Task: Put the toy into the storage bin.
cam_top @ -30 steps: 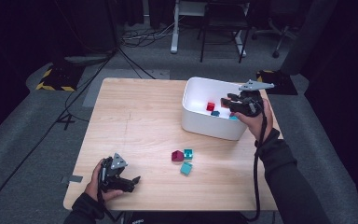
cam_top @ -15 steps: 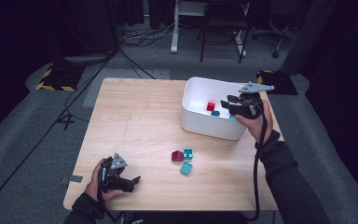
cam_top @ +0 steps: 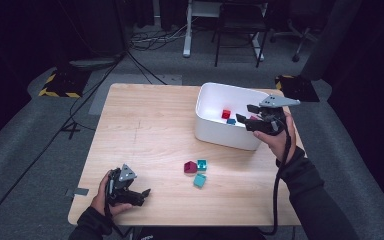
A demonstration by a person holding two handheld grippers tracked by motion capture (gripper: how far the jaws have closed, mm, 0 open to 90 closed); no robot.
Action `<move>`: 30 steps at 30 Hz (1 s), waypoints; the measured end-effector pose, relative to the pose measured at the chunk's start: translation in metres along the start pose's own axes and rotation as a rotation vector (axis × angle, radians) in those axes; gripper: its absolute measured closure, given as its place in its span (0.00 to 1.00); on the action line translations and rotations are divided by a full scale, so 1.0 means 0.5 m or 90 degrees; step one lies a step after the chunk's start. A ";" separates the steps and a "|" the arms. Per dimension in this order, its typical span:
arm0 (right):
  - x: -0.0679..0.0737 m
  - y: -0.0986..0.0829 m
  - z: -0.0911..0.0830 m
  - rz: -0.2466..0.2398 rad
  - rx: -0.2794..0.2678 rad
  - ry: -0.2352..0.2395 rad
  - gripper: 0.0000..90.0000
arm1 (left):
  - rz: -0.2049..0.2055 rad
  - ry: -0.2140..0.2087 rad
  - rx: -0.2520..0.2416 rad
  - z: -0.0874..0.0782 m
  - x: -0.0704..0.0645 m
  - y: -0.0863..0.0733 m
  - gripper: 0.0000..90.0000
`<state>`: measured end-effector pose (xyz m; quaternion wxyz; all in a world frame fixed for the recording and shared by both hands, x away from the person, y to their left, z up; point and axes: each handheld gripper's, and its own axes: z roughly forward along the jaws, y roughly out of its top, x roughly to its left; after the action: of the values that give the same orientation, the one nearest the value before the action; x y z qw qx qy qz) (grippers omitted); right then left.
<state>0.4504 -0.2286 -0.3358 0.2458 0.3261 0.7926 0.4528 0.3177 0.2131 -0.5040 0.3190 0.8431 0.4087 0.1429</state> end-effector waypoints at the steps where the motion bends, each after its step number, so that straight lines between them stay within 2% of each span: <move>1: 0.002 -0.001 -0.004 -0.001 -0.001 0.000 0.46 | 0.000 0.000 0.000 0.000 0.000 0.000 0.01; 10: 0.042 -0.020 -0.028 -0.030 -0.019 0.026 0.43 | 0.000 0.000 0.001 0.000 0.000 0.000 0.01; 14: 0.060 -0.031 -0.037 -0.033 -0.033 0.051 0.42 | 0.000 0.000 0.000 0.000 0.000 0.000 0.01; 17: 0.082 -0.042 -0.041 -0.047 -0.033 0.066 0.42 | -0.001 0.000 0.001 0.000 0.000 0.000 0.01; 23: 0.114 -0.069 -0.034 -0.062 -0.024 0.083 0.42 | -0.001 0.000 0.000 0.000 0.000 0.000 0.01; 30: 0.151 -0.103 -0.008 -0.081 0.000 0.103 0.42 | -0.001 0.000 0.001 0.000 0.000 0.000 0.01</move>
<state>0.3824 -0.1944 -0.3862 0.2090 0.2375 0.8290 0.4612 0.3176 0.2131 -0.5039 0.3183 0.8431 0.4092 0.1426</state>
